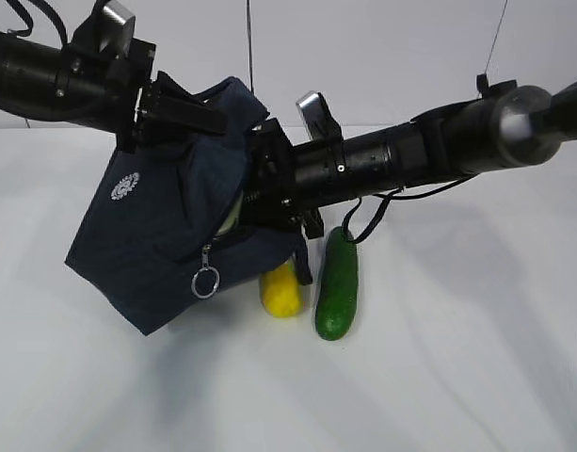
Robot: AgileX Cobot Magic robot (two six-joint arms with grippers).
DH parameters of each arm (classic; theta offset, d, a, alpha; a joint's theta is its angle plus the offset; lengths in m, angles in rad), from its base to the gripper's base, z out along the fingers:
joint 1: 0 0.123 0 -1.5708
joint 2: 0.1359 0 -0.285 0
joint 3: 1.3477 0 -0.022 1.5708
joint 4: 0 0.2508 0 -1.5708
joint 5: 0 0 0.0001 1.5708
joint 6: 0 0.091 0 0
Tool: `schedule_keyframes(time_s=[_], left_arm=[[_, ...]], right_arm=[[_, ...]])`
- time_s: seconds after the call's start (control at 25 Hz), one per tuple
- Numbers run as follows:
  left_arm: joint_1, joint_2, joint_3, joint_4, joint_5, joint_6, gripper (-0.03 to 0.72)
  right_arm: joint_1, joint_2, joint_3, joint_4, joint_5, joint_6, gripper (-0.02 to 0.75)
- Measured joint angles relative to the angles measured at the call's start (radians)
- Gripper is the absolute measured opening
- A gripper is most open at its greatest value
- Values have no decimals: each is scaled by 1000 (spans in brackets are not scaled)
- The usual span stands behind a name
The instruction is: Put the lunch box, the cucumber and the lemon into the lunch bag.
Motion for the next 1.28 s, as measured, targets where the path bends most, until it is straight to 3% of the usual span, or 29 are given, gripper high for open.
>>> schedule_keyframes(time_s=[0.92, 1.28], left_arm=[[0, 5, 0, -2, -8, 7, -4], [0, 7, 0, 7, -15, 7, -4]], right_arm=[[2, 52, -19, 13, -1, -4, 375], [2, 62, -25, 54, 5, -4, 413]])
